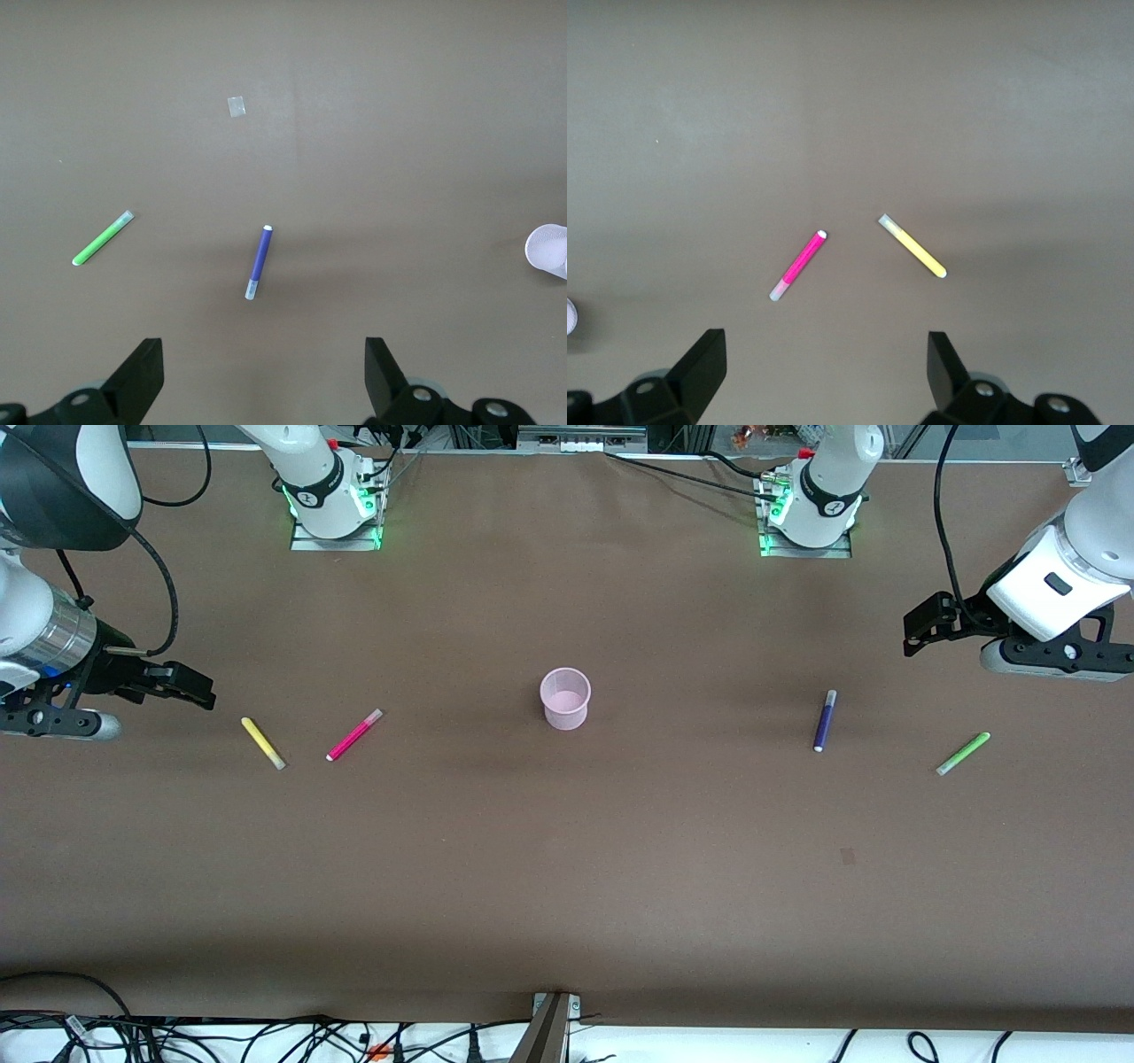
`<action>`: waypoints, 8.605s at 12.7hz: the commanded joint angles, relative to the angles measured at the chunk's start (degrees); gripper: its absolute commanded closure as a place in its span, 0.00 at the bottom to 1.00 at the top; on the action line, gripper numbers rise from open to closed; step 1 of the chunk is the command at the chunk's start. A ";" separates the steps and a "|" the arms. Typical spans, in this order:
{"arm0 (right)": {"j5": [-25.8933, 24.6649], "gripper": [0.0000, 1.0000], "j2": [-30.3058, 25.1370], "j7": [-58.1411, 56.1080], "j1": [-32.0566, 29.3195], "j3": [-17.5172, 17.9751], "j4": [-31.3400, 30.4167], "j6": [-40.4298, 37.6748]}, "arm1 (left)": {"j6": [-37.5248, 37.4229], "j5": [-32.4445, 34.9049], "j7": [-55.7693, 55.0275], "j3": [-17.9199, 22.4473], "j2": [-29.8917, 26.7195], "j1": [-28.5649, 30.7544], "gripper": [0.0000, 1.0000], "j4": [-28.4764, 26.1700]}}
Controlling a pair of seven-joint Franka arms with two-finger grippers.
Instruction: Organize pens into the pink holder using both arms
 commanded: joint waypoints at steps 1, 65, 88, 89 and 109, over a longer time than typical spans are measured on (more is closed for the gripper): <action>0.51 0.00 -0.40 -1.36 -0.14 0.13 0.21 -1.09 | -1.21 1.08 0.71 -0.32 0.92 -0.06 0.00 1.93; -2.91 1.00 16.19 72.07 17.33 3.12 3.76 10.36 | 67.43 22.79 1.06 -1.11 21.57 5.39 0.98 -41.76; -31.57 1.00 33.34 111.93 47.76 2.42 22.27 -1.09 | 47.14 17.79 11.22 -2.69 20.95 5.48 1.00 -29.90; -31.66 1.00 33.52 112.19 48.02 2.42 22.18 -1.18 | 45.39 16.12 13.26 -2.69 21.39 5.48 1.00 -28.33; -35.97 0.51 37.30 118.61 53.21 2.33 21.13 -2.85 | 13.02 -9.43 28.10 -5.50 21.22 6.35 1.00 -5.81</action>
